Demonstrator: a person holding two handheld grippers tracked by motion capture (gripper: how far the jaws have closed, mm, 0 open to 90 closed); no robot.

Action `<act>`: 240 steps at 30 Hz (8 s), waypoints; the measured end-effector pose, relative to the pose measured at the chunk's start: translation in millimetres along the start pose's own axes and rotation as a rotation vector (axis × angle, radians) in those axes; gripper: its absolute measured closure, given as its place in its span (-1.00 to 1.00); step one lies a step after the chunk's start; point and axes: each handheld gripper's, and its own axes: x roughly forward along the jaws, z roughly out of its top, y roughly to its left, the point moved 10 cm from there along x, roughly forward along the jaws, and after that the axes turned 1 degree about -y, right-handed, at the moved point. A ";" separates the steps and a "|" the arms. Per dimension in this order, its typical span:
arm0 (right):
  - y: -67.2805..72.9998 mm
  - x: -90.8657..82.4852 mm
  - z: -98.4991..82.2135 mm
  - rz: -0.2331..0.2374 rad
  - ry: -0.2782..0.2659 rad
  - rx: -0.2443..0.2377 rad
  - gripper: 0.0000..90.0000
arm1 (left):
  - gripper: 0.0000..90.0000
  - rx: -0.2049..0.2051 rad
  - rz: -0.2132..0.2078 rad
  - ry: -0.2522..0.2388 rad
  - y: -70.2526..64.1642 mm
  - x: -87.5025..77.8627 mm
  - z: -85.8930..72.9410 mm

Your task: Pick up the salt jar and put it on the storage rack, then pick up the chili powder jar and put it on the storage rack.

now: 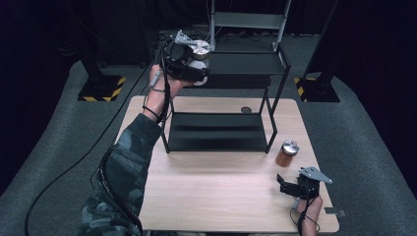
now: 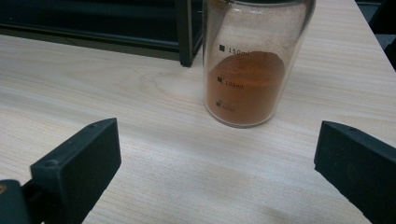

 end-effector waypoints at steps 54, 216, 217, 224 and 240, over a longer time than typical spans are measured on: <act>-0.4 0.1 0.2 0.008 0.003 -0.003 -1.00 | -0.32 -0.216 0.091 0.069 42.2 57.2 16.3; -0.6 30.8 66.2 -0.004 0.167 -0.156 -1.00 | -1.00 -0.243 0.079 0.298 -98.6 18.5 -355.0; -0.6 34.0 69.1 -0.012 0.172 -0.164 -1.00 | -1.00 -0.243 0.079 0.298 -98.6 18.5 -355.0; -9.0 54.2 77.5 -0.009 0.218 -0.149 -1.00 | -1.00 -0.242 0.080 0.298 -98.8 18.5 -354.9; -17.9 68.9 76.7 0.007 0.228 -0.112 -0.46 | -1.00 -0.242 0.079 0.298 -98.6 18.6 -355.0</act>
